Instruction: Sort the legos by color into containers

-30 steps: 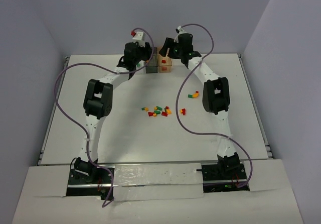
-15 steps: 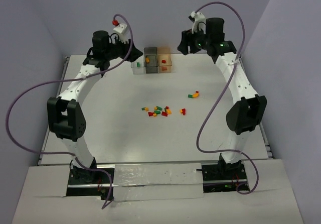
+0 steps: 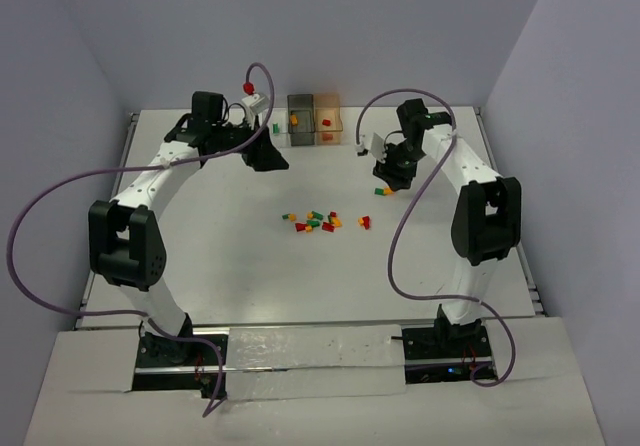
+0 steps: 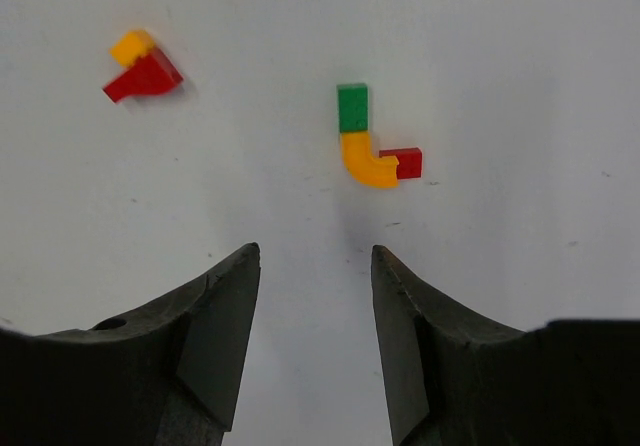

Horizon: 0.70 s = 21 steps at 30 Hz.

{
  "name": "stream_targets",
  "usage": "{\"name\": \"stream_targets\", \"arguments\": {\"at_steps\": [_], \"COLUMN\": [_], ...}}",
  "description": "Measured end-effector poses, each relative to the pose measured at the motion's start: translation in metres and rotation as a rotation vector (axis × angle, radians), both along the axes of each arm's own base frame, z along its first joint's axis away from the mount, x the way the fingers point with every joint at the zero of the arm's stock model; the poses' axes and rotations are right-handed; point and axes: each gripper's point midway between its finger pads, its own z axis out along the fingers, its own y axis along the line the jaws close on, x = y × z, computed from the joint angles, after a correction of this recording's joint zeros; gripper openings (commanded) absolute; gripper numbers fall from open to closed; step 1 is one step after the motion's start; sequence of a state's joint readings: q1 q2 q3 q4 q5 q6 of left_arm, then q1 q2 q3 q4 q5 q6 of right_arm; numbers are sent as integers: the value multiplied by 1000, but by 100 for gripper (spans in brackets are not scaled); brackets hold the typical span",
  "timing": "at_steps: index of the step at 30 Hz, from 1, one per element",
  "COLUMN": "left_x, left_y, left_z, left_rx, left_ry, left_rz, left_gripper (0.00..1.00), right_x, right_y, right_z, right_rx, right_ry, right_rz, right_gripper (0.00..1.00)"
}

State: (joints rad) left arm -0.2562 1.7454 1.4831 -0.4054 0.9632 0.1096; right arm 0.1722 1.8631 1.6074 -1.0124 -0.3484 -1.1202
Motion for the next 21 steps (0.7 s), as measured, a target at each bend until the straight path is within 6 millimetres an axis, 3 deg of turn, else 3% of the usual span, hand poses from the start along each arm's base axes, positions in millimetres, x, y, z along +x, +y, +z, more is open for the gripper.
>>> {"name": "stream_targets", "arguments": {"at_steps": [9, 21], "left_x": [-13, -11], "left_y": [1, -1], "left_z": [-16, -50], "left_rx": [9, 29], "left_ry": [49, 144], "left_rz": [-36, -54], "left_gripper": [71, 73], "right_x": [16, 26], "right_y": [-16, -15], "right_z": [-54, -72], "right_rx": [-135, -164], "right_ry": [57, 39], "right_rz": [167, 267], "right_gripper": [61, 62]}}
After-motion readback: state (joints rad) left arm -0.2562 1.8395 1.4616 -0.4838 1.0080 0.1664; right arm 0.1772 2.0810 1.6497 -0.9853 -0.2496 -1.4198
